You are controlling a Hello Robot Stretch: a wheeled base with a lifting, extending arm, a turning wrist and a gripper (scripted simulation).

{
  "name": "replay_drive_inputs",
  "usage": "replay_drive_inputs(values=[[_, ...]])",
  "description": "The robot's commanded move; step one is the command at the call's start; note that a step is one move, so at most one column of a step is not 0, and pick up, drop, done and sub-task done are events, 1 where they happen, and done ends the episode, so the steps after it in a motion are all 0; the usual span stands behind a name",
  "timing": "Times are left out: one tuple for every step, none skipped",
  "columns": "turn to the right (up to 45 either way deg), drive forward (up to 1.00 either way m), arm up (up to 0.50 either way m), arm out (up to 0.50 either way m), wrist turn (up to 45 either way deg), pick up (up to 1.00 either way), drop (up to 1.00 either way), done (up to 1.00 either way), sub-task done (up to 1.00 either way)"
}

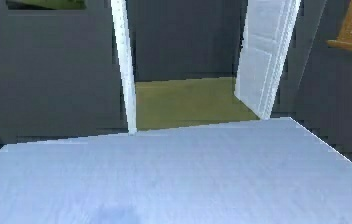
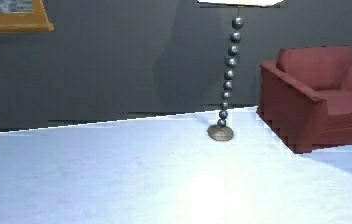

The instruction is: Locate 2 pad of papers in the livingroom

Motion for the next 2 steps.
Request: replay_drive_inputs(values=[[0.0, 1.0, 0.0, 0.0, 0.0, 0.0, 0.0, 0.0, 0.0], [0.0, 0.9, 0.0, 0.0, 0.0, 0.0, 0.0, 0.0, 0.0]])
